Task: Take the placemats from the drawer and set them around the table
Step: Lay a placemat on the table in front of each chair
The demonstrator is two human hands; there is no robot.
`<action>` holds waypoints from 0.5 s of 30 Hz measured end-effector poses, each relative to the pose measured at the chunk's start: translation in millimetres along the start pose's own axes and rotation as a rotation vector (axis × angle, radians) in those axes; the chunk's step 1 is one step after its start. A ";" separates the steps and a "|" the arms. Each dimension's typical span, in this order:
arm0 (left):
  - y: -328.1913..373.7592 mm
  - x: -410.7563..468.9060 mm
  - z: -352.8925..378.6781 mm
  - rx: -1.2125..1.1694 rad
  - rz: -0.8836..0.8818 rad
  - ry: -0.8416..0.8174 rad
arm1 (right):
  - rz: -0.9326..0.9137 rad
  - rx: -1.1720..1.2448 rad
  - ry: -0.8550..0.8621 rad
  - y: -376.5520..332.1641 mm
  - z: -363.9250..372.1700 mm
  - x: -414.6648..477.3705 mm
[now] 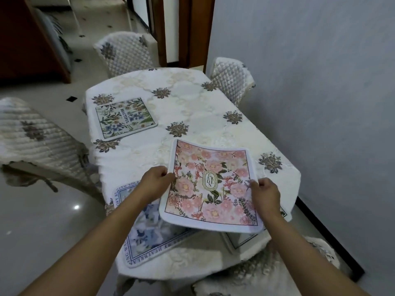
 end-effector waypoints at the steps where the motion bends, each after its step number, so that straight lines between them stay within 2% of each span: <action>1: 8.8 -1.8 7.7 0.005 -0.002 0.010 | -0.006 0.018 -0.017 4.5 -6.6 12.1; 8: 67.1 -19.7 101.2 -0.029 -0.084 0.146 | -0.065 0.083 -0.273 41.8 -65.8 101.6; 15: 124.6 -47.5 173.5 -0.162 -0.134 0.218 | -0.075 0.079 -0.349 54.8 -133.6 173.3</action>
Point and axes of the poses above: each hand's wrist, its own x-axis towards the middle knuckle, its own z-axis out of the palm, y = z × x, the point moved 9 cm from there along x, towards the middle knuckle, and after that the axes turned 2 degrees about x, right-handed, at the moved point
